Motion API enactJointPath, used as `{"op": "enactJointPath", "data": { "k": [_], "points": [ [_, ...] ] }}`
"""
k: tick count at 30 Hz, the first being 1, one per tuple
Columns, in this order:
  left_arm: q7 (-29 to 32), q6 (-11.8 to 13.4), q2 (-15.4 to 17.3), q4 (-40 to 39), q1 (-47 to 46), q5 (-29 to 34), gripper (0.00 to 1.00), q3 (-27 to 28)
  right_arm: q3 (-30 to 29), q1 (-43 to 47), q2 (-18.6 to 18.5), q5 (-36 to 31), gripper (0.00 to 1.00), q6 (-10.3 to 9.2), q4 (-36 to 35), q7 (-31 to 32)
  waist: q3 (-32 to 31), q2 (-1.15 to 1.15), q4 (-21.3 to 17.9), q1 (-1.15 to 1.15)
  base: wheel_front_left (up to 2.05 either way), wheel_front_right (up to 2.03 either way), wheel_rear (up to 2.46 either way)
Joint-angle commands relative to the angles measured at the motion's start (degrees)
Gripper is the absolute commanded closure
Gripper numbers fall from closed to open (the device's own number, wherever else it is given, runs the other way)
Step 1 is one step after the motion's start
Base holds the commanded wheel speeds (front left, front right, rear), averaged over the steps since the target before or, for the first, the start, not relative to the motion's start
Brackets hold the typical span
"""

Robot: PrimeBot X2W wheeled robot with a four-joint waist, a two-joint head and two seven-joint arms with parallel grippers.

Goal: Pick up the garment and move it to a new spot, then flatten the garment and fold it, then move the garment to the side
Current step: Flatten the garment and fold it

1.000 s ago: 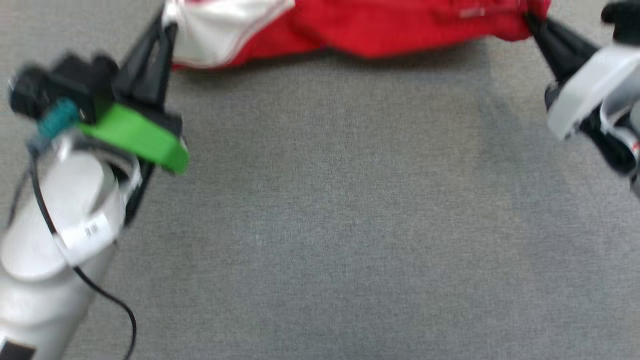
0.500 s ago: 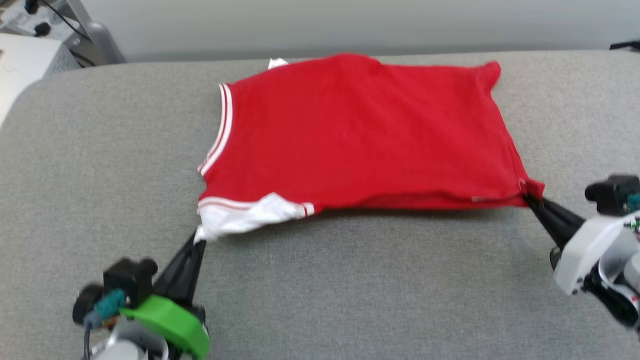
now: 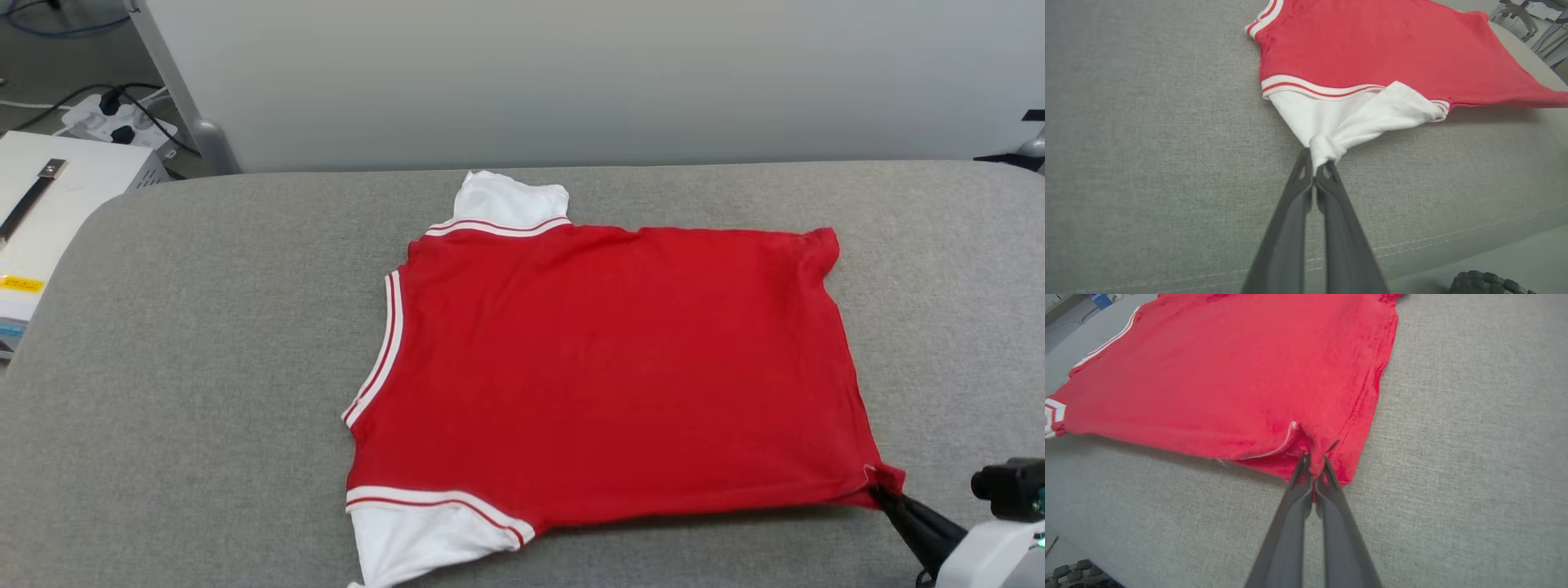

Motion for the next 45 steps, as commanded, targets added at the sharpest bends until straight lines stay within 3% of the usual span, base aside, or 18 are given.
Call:
{"op": "enactJointPath", "data": {
  "k": [1,8,13,22,27,36,45],
  "points": [
    [0.52,-0.30,0.20,-0.27,1.38,-1.06,1.00,-0.17,-0.95,1.96,-0.41,0.55,1.00,-0.04,-0.65,0.17,-0.69,0.00,0.66,0.01,0.00,0.00,0.00],
    [2.88,-1.53,0.39,-0.61,4.70,-3.22,1.00,-2.14,-6.97,11.64,-1.40,1.14,1.00,-0.04,-4.93,2.44,-1.01,0.00,1.66,0.01,0.00,0.00,0.00],
    [2.02,-1.41,0.87,-0.59,3.13,-1.34,1.00,-2.08,-11.20,14.26,-0.51,-0.81,1.00,-0.04,-7.29,4.70,-0.54,0.00,1.79,0.01,0.00,0.00,0.00],
    [2.39,-3.42,1.32,0.31,-10.74,5.00,1.00,-2.17,-18.35,11.82,2.82,-5.35,1.00,-0.04,-12.07,9.39,2.42,0.00,0.98,0.01,0.00,0.00,0.00],
    [3.69,-6.55,0.56,3.52,-22.25,7.65,1.00,-2.39,-22.50,8.40,4.63,-6.14,1.00,-0.04,-14.33,11.65,6.09,0.00,-0.12,0.01,0.00,0.00,0.00],
    [4.07,-11.35,-1.38,14.87,-38.51,9.85,1.00,-2.91,-24.68,1.34,6.82,-6.56,1.00,-0.04,-12.37,14.86,11.53,0.00,-1.79,0.01,0.00,0.00,0.00],
    [2.74,-13.50,-4.36,30.86,-48.23,9.41,1.00,-6.36,-21.67,-6.84,9.40,-7.65,1.00,-0.04,-8.03,16.74,16.45,0.00,-3.18,0.01,0.00,0.00,0.00]
  ]
}}
